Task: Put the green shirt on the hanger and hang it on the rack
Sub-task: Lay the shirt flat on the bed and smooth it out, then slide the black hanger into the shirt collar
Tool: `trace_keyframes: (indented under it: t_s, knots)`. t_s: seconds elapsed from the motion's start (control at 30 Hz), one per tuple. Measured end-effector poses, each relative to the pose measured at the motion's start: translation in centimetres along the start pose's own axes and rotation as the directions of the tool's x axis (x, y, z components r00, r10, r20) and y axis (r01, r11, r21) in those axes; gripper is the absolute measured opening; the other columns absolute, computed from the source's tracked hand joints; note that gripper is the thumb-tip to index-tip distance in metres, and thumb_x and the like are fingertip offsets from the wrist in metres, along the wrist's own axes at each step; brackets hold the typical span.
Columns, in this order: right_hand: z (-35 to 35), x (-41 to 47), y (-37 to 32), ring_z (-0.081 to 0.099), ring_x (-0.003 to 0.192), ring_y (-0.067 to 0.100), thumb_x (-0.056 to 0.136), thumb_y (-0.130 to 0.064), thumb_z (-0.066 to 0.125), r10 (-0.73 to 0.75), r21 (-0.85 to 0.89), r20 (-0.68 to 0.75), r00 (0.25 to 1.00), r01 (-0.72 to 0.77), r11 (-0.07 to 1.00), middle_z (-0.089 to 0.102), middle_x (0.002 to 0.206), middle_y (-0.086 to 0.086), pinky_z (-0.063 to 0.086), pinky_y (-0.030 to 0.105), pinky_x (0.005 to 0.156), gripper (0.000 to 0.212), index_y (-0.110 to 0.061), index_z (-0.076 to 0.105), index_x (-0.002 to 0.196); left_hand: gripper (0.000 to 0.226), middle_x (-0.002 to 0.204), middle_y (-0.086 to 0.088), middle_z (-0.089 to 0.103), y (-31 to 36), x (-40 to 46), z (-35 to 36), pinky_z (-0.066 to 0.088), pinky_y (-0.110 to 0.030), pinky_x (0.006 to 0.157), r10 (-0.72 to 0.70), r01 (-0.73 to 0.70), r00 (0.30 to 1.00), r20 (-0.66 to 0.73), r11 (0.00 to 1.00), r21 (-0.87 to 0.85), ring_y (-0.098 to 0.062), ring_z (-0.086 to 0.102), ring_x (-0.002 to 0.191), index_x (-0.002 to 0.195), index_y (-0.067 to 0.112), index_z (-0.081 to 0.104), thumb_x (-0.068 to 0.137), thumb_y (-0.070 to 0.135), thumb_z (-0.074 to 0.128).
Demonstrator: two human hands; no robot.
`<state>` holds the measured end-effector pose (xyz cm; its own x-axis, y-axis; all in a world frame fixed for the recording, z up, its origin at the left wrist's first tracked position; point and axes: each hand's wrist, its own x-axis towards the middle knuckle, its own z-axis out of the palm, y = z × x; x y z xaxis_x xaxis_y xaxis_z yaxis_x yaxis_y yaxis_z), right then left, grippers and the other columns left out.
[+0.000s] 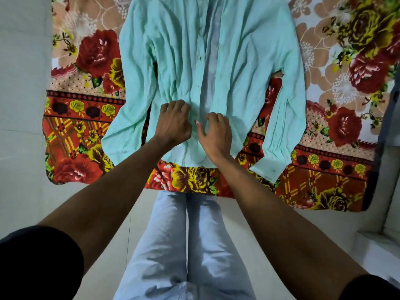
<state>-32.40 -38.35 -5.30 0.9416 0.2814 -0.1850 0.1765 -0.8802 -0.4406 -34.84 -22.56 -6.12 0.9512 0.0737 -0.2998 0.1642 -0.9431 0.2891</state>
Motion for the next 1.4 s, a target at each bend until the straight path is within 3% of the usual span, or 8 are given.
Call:
trace_keyframes:
  t_s: [0.1, 0.43, 0.67, 0.9, 1.0, 1.13, 1.27, 1.4]
  knots:
    - [0.5, 6.3, -0.6, 0.059, 0.103, 0.031, 0.096, -0.045, 0.058, -0.09, -0.053, -0.065, 0.994, 0.086, 0.995, 0.066, 0.105, 0.007, 0.052, 0.045, 0.079, 0.038, -0.011, 0.065, 0.111, 0.049, 0.116, -0.013, 0.065, -0.6, 4.3, -1.8, 0.042, -0.044, 0.089, -0.005, -0.009, 0.989, -0.151, 0.996, -0.091, -0.037, 0.059, 0.105, 0.116, 0.004, 0.064, 0.075, 0.023, 0.046]
    - [1.1, 25.8, -3.8, 0.056, 0.127, 0.03, 0.096, -0.038, 0.057, -0.321, -0.178, -0.153, 0.935, 0.293, 0.939, 0.063, 0.133, 0.01, 0.047, 0.043, 0.099, 0.04, -0.011, 0.064, 0.124, 0.05, 0.119, -0.019, 0.064, -5.6, 20.9, -7.1, 0.042, -0.046, 0.102, -0.028, 0.022, 0.954, -0.298, 0.999, -0.024, -0.04, 0.059, 0.111, 0.121, -0.002, 0.062, 0.087, 0.028, 0.041]
    - [1.5, 39.6, -7.0, 0.049, 0.138, 0.035, 0.1, -0.025, 0.051, -0.461, -0.224, -0.174, 0.87, 0.42, 0.879, 0.057, 0.145, 0.016, 0.041, 0.046, 0.114, 0.038, -0.007, 0.062, 0.131, 0.06, 0.148, -0.029, 0.047, -11.4, 32.8, -9.3, 0.025, -0.051, 0.121, -0.053, 0.067, 0.946, -0.319, 0.997, 0.036, -0.045, 0.042, 0.139, 0.146, -0.009, 0.042, 0.094, 0.022, 0.039]
    - [0.9, 52.6, -10.4, 0.046, 0.141, 0.037, 0.101, -0.018, 0.052, -0.552, -0.212, -0.142, 0.822, 0.52, 0.828, 0.055, 0.145, 0.021, 0.036, 0.046, 0.119, 0.039, 0.0, 0.058, 0.136, 0.084, 0.166, -0.021, 0.025, -15.5, 43.2, -10.3, 0.014, -0.048, 0.127, -0.133, 0.13, 0.932, -0.337, 0.991, -0.031, -0.036, 0.022, 0.155, 0.158, 0.0, 0.026, 0.098, 0.059, 0.027]
    - [0.9, 57.9, -11.9, 0.039, 0.146, 0.037, 0.103, -0.026, 0.051, -0.57, -0.211, -0.094, 0.816, 0.544, 0.812, 0.047, 0.153, 0.021, 0.03, 0.046, 0.122, 0.048, 0.001, 0.051, 0.143, 0.086, 0.169, -0.018, 0.02, -16.2, 44.3, -9.1, 0.012, -0.048, 0.128, -0.157, 0.155, 0.91, -0.385, 0.987, -0.036, -0.032, 0.016, 0.157, 0.16, 0.003, 0.021, 0.1, 0.064, 0.027]
    - [1.6, 64.1, -12.5, 0.026, 0.152, 0.035, 0.094, -0.054, 0.058, -0.527, -0.26, 0.046, 0.849, 0.519, 0.814, 0.032, 0.163, 0.016, 0.02, 0.046, 0.125, 0.083, -0.004, 0.033, 0.155, 0.086, 0.171, -0.012, 0.012, -16.7, 45.2, -8.4, 0.01, -0.047, 0.128, -0.16, 0.164, 0.9, -0.406, 0.986, -0.024, -0.024, 0.005, 0.16, 0.162, 0.006, 0.014, 0.1, 0.064, 0.028]
    - [1.7, 67.3, -12.0, 0.042, 0.135, 0.034, 0.08, -0.069, 0.062, -0.508, -0.312, 0.022, 0.861, 0.489, 0.815, 0.047, 0.146, 0.01, 0.03, 0.049, 0.111, 0.09, -0.011, 0.043, 0.147, 0.085, 0.172, -0.011, 0.008, -16.6, 45.5, -8.4, 0.008, -0.046, 0.128, -0.177, 0.187, 0.907, -0.382, 0.982, -0.013, -0.021, -0.001, 0.16, 0.163, 0.008, 0.01, 0.101, 0.063, 0.027]
    - [0.8, 69.3, -13.2, 0.041, 0.127, 0.033, 0.07, -0.073, 0.074, -0.479, -0.26, 0.107, 0.871, 0.489, 0.832, 0.046, 0.136, 0.009, 0.033, 0.051, 0.105, 0.095, -0.015, 0.048, 0.139, 0.084, 0.172, -0.01, 0.006, -16.6, 45.6, -8.6, 0.005, -0.045, 0.129, -0.182, 0.193, 0.91, -0.373, 0.981, -0.009, -0.02, -0.004, 0.16, 0.163, 0.009, 0.008, 0.101, 0.061, 0.029]
